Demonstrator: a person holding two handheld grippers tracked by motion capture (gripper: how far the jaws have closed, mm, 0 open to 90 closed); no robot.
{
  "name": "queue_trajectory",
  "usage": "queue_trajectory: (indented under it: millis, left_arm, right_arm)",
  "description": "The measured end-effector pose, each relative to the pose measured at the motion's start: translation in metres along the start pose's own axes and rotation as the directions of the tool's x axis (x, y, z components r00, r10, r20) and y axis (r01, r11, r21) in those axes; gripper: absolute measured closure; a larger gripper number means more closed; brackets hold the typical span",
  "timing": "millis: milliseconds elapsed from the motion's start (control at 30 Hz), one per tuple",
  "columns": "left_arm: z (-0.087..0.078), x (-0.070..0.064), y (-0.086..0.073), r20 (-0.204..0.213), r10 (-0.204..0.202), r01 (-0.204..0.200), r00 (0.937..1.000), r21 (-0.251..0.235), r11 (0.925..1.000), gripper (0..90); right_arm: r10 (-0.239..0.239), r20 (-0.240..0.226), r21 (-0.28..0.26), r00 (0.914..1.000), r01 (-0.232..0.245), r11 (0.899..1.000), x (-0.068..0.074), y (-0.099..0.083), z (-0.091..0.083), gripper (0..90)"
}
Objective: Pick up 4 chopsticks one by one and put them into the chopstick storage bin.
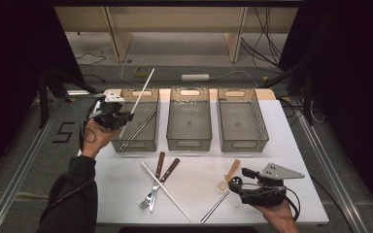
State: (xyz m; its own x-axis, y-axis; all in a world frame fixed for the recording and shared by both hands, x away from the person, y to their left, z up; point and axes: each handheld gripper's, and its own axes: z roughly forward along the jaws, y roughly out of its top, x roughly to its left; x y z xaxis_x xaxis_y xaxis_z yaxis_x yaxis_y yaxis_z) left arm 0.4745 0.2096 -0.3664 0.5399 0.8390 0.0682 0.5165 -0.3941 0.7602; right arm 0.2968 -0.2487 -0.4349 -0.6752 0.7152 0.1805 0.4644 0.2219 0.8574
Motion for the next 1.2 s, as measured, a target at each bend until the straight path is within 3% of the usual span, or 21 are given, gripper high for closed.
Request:
queue_trajectory:
  millis: [233,633,1200]
  left_arm:
    - [0.011,0.010,-0.001,-0.027,-0.030,0.030,0.9992,0.007,0.9995,83.9]
    - [0.025,0.028,-0.022,-0.059,-0.098,0.100,0.9935,0.034,0.9944,83.9]
    - [0.037,0.031,-0.034,-0.061,-0.133,0.138,0.9892,0.076,0.9875,83.8]
  right_arm:
    - [-0.001,0.000,-0.002,1.0000,0.001,1.000,0.000,0.000,0.000,27.6]
    - [-0.002,-0.001,0.002,1.0000,0.002,1.000,0.000,0.000,0.000,27.6]
    - [-0.003,-0.002,0.001,1.0000,0.003,1.000,0.001,0.000,0.000,27.6]
